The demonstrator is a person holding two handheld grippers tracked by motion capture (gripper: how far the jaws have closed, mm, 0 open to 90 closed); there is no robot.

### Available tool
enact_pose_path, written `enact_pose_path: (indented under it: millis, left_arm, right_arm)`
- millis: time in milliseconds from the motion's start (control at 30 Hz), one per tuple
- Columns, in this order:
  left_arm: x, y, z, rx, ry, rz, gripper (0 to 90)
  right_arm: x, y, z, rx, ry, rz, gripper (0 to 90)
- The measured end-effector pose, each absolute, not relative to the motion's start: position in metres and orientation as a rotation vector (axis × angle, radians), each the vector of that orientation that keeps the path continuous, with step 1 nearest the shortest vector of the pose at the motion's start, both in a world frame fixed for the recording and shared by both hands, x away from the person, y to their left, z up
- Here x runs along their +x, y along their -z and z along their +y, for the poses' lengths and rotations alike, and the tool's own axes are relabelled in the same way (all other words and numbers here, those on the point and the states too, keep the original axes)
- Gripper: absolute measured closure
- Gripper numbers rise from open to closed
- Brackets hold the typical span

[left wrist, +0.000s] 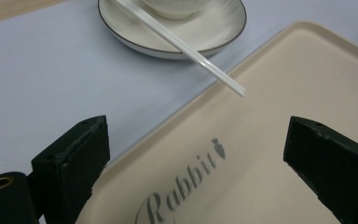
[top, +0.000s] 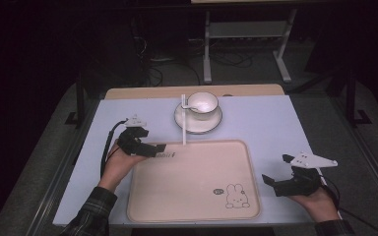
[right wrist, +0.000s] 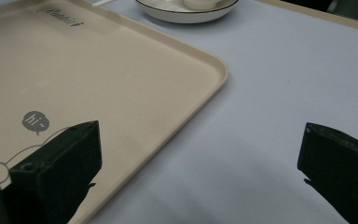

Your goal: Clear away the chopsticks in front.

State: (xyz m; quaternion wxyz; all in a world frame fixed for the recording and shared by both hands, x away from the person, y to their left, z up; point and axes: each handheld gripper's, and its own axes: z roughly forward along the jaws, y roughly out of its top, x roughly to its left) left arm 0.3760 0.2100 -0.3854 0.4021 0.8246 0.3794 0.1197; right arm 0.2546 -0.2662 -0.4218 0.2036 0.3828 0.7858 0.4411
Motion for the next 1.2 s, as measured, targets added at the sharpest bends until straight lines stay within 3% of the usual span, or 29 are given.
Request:
enact_pose_path:
  millis: [333, 667, 833, 900, 967, 1000, 1200]
  left_arm:
    - [0.422, 0.38, 0.171, 2.154, -0.299, 0.957, 6.4]
    - [0.455, 0.391, 0.144, 2.182, -0.296, 0.998, 14.8]
    - [0.467, 0.398, 0.131, 2.189, -0.296, 1.016, 23.9]
    - [0.471, 0.402, 0.126, 2.199, -0.316, 1.032, 31.7]
    - [0.475, 0.405, 0.123, 2.203, -0.331, 1.045, 33.0]
    - [0.479, 0.408, 0.12, 2.215, -0.348, 1.068, 38.8]
    - [0.484, 0.415, 0.115, 2.234, -0.387, 1.103, 52.1]
  right_arm:
    - [0.254, 0.422, -0.268, 1.073, -1.242, 2.187, 0.0]
    - [0.254, 0.421, -0.268, 1.079, -1.248, 2.185, 0.0]
    - [0.254, 0.422, -0.268, 1.076, -1.247, 2.187, 0.0]
    - [0.254, 0.422, -0.269, 1.075, -1.247, 2.187, 0.0]
    - [0.254, 0.422, -0.269, 1.078, -1.247, 2.186, 0.0]
    - [0.254, 0.422, -0.27, 1.077, -1.247, 2.185, 0.0]
    - [0.253, 0.421, -0.27, 1.077, -1.248, 2.184, 0.0]
